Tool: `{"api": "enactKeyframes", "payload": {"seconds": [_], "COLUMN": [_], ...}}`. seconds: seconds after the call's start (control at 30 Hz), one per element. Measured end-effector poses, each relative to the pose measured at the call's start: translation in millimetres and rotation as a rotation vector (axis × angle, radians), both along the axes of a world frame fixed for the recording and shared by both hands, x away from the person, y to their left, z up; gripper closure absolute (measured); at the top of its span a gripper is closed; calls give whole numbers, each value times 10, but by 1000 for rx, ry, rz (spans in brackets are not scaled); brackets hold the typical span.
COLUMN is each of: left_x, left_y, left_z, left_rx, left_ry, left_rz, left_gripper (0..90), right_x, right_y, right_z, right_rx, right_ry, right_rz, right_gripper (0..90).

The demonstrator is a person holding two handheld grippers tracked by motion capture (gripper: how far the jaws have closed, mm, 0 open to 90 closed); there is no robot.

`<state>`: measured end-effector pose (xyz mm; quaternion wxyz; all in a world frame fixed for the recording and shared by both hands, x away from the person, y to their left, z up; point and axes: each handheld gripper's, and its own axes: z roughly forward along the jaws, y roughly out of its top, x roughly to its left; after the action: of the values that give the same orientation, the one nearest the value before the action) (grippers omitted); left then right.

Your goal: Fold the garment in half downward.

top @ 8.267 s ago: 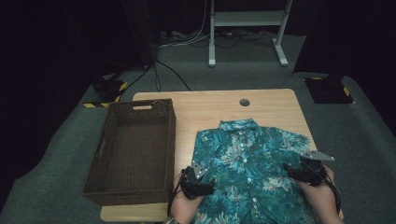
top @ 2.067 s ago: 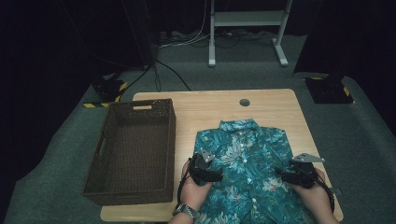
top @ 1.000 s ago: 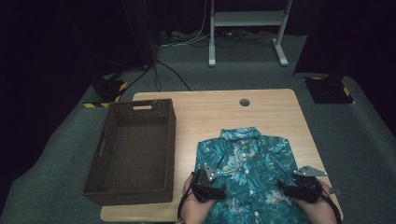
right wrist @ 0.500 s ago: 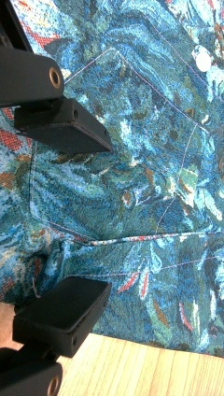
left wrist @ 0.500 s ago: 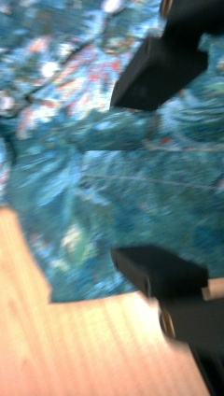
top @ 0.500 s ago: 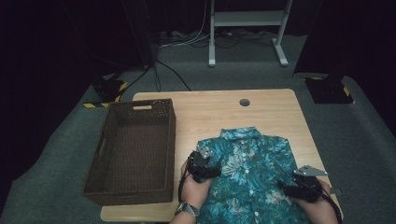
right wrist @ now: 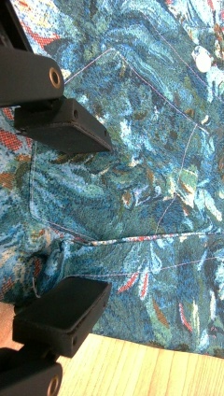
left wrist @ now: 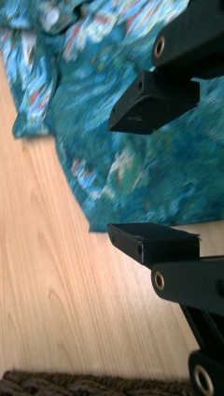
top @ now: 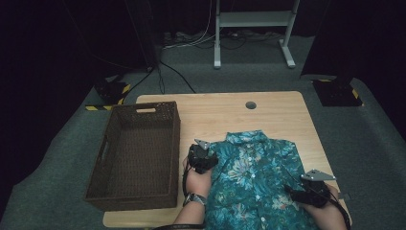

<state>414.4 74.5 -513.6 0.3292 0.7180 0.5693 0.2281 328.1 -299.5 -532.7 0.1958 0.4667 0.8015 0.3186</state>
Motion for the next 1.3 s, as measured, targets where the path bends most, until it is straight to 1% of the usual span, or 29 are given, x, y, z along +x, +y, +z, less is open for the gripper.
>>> {"api": "enactKeyframes", "payload": {"seconds": [0.03, 0.13, 0.17, 0.23, 0.3, 0.43, 0.53, 0.57, 0.63, 0.67, 0.77, 0.83, 0.9, 0.97, 1.0, 1.1, 1.3], "left_x": [24, 84, 100, 124, 138, 177, 190, 193, 192, 190, 175, 161, 148, 141, 136, 120, 116], "left_y": [-1, 9, 15, 33, 36, 20, 8, 2, -6, -9, -8, 6, 24, 44, 48, 43, 59], "left_z": [-13, -58, -74, -105, -127, -176, -183, -183, -180, -181, -189, -193, -199, -205, -207, -206, -210], "left_rx": [8, 7, 7, -13, -12, 11, 27, 25, 26, 23, 8, -14, -30, -50, -58, -45, -55], "left_ry": [5, 13, 19, 27, 25, 36, 28, 27, 28, 26, 19, 22, 21, 21, 21, 18, 17], "left_rz": [3, 16, 20, 33, 41, 36, 34, 30, 15, 10, -18, -14, -15, -9, -4, -7, -11], "left_gripper": [426, 435, 447, 496, 521, 536, 543, 547, 597, 612, 727, 790, 818, 828, 829, 829, 829], "right_x": [2, 3, 3, 4, 4, 5, 5, 5, 6, 7, 8, 8, 8, 10, 11, 29, 172], "right_y": [0, -2, -3, -5, -7, -9, -10, -11, -13, -14, -16, -17, -17, -23, -27, -37, -60], "right_z": [0, 0, 1, 2, 2, 2, 2, 2, 1, 2, -1, -2, 2, 15, 26, 72, 177], "right_rx": [0, 0, 0, -1, 0, -1, -1, 0, 0, 1, 4, 5, 5, 6, 21, 39, 49], "right_ry": [-1, 0, 0, 2, 2, 2, 2, 1, 0, 0, -3, -4, -2, -2, -1, -18, -42], "right_rz": [1, 5, 5, 7, 9, 12, 13, 15, 17, 17, 16, 17, 14, 16, 8, 0, -36], "right_gripper": [276, 275, 276, 276, 276, 276, 277, 279, 283, 287, 290, 291, 307, 333, 339, 354, 363]}}
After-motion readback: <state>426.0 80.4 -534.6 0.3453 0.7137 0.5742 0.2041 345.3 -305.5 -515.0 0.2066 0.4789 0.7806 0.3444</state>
